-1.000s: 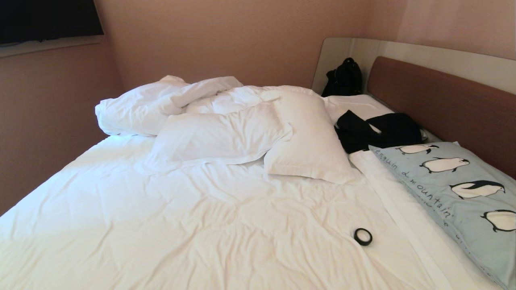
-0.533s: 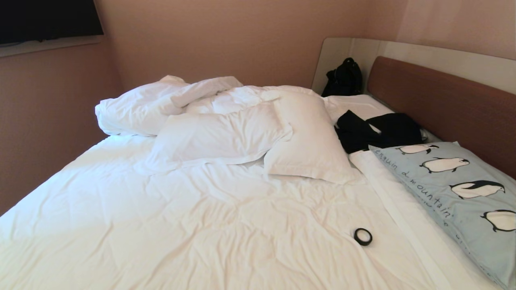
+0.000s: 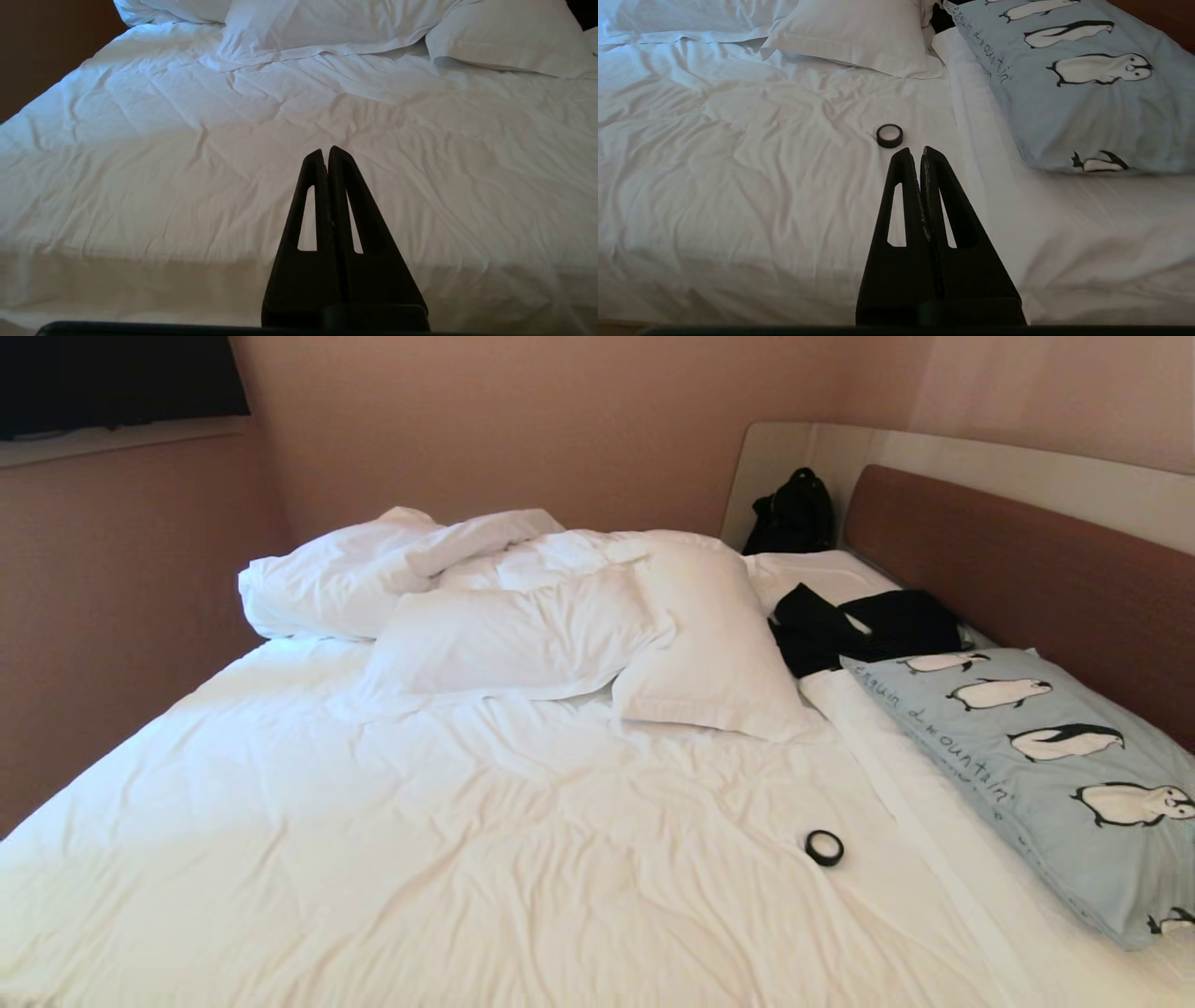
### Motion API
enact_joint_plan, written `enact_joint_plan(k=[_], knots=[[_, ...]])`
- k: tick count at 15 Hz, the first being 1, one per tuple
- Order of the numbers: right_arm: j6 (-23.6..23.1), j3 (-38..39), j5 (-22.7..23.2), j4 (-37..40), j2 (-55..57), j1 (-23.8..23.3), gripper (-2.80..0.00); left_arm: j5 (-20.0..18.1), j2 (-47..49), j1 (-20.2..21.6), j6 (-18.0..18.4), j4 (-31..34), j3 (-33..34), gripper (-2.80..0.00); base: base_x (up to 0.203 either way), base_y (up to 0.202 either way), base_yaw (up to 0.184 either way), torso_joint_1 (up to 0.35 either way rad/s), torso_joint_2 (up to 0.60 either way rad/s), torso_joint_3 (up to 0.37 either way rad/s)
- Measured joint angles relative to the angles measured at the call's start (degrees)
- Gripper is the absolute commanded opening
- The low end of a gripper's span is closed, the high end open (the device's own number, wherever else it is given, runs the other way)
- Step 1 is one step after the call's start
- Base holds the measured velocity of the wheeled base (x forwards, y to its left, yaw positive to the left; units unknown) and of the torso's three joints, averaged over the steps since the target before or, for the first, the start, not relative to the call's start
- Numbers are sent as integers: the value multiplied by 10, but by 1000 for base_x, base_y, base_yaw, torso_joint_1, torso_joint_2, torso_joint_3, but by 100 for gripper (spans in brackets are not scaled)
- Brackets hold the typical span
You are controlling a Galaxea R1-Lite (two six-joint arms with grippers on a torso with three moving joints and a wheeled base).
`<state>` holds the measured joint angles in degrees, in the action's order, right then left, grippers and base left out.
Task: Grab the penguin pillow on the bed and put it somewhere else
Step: Pick up the pillow
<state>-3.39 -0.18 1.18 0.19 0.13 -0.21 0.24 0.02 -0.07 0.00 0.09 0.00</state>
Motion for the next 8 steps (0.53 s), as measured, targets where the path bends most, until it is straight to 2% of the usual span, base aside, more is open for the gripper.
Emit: enact_joint_plan(k=[8], knots=[[1,0,0,0,0,0,-280,0,0,0,1,0,0,-280,0,0,0,0,0,0]])
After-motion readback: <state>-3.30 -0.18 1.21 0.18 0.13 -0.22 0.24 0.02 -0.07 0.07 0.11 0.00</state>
